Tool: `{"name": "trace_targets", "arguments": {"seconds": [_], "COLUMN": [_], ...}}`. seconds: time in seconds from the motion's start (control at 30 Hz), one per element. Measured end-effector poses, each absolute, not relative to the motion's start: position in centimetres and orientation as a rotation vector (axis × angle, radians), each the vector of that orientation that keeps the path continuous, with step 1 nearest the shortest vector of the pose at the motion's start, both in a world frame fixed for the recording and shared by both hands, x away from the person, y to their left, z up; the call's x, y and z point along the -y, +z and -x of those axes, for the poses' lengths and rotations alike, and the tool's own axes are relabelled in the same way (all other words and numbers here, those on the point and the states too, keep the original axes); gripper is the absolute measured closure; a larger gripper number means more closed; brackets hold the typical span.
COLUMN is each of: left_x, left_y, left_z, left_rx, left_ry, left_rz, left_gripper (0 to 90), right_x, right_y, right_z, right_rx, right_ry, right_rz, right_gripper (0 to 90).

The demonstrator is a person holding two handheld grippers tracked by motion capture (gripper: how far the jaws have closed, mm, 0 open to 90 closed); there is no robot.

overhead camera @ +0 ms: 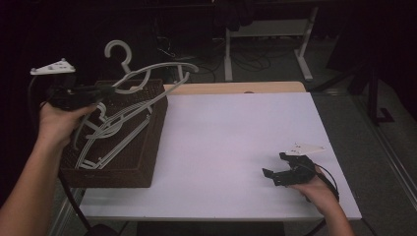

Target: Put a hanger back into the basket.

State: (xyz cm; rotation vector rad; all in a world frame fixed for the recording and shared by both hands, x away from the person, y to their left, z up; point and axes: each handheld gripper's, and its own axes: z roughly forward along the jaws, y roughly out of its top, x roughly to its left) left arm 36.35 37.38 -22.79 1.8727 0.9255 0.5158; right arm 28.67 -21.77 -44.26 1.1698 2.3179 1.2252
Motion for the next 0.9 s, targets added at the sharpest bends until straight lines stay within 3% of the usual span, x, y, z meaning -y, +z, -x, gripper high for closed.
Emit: {"name": "trace_targets", "arguments": {"seconds": [0.47,0.9], "left_x": [-46.2,-45.0], "left_y": [-26.9,-31.0], "left_z": [-35.8,-37.8], "left_rx": [-1.155,-1.217], "left_ry": [0.561,0.47], "left_rz": [-1.831,-1.939], "left_gripper": [80.7,80.6], "right_x": [22.3,22.5], "right_y": [-44.1,-44.2], "right_z": [-28.8,-28.8], "right_rx": [-2.285,-2.288], "right_ry": [1.207,1.181], "right_rz": [-1.195,-1.192], "right_gripper": [9.5,9.5]}}
